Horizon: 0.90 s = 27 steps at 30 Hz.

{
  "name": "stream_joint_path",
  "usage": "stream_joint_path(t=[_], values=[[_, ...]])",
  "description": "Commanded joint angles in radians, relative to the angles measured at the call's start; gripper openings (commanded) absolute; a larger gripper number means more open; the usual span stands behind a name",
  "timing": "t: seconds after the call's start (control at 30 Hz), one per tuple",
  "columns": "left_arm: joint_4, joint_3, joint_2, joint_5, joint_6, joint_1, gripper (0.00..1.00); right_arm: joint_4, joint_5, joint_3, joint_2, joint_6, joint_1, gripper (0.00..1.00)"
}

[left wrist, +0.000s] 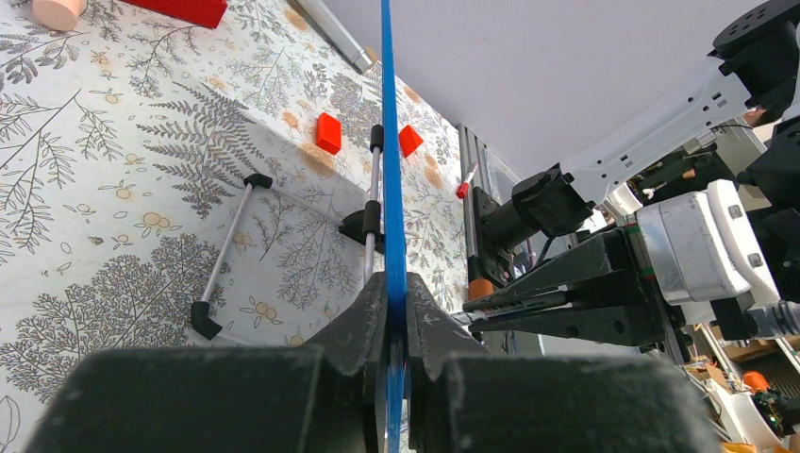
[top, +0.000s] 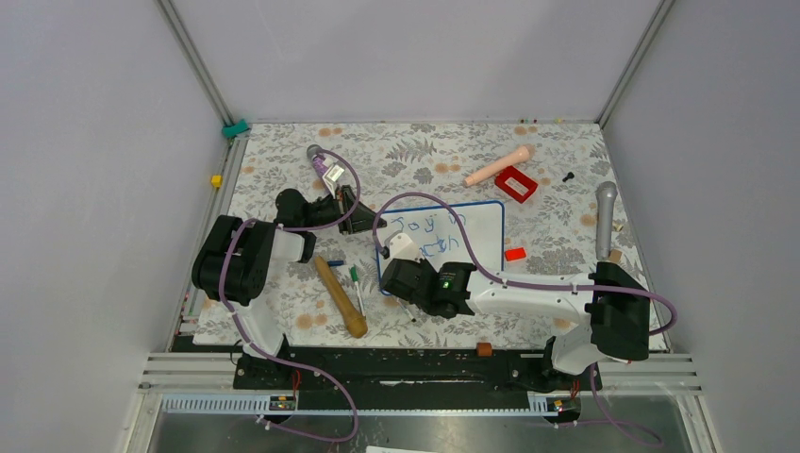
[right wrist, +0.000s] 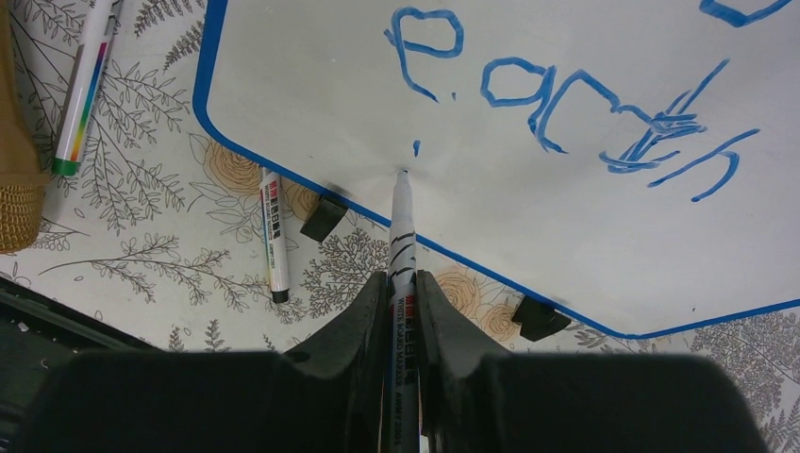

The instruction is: Write a sentence on the whiteboard

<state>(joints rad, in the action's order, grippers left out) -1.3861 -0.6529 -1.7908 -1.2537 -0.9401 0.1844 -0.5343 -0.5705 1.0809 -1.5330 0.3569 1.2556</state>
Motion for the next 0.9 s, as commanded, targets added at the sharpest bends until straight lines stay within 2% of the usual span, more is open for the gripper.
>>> stream_joint_path(t=[0.0, 0.27, 0.87], values=[[-0.085, -0.024, 0.005, -0.015, -0.012, 0.002, 0.00, -0.017, 0.011, 0.012, 0.000, 0.014, -0.007, 0.00], [-0.085, -0.022, 0.007, -0.015, -0.012, 0.002, 0.00, -0.019, -0.042, 0.048, 0.004, -0.014, -0.008, 0.00], [-0.085, -0.024, 0.005, -0.015, -0.012, 0.003, 0.00, 0.028, -0.013, 0.048, 0.008, -0.041, -0.040, 0.00]])
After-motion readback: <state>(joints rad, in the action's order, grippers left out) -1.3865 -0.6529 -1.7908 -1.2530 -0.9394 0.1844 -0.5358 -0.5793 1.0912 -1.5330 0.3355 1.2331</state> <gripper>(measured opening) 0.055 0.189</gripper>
